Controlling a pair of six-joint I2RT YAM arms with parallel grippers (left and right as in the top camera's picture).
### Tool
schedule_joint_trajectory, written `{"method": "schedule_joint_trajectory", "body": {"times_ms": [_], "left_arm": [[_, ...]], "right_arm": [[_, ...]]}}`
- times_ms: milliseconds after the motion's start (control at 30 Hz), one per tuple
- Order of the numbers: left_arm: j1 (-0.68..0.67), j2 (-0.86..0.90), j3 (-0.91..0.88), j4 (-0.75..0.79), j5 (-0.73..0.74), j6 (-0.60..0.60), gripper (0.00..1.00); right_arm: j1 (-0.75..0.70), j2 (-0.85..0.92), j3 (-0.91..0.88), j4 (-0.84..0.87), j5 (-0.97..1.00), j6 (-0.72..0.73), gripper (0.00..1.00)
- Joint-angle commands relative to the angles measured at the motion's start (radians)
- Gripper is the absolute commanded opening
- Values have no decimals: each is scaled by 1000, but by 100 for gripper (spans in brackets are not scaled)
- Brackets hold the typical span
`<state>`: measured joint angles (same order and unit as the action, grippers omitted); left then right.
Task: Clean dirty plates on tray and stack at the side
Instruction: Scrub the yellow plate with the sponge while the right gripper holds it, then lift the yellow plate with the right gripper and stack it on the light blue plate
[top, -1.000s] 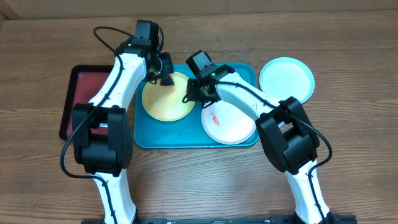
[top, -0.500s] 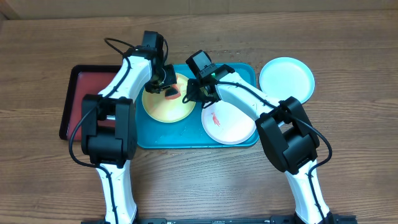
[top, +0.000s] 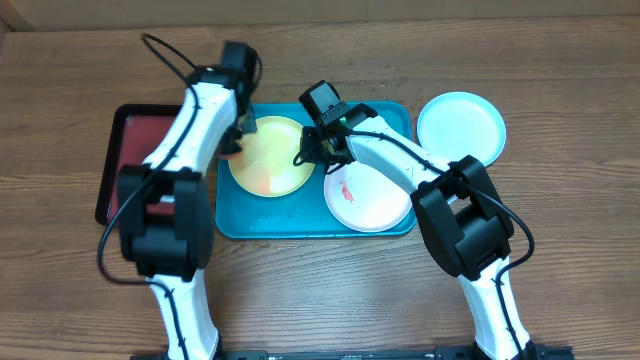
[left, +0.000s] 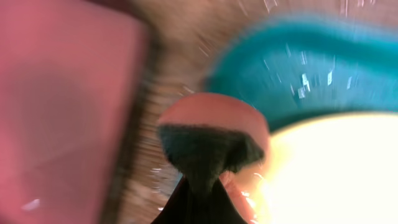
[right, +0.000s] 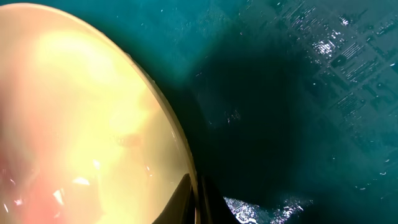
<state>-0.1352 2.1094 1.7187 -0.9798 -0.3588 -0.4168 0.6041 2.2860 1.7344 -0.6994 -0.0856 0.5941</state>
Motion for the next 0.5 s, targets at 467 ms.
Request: {"method": "schedule_joint_trajectory", "body": {"times_ms": [467], "left_arm": [[410, -137, 2, -90, 380, -20, 4]], "right_arm": [[93, -222, 181, -105, 466, -402, 4]]}}
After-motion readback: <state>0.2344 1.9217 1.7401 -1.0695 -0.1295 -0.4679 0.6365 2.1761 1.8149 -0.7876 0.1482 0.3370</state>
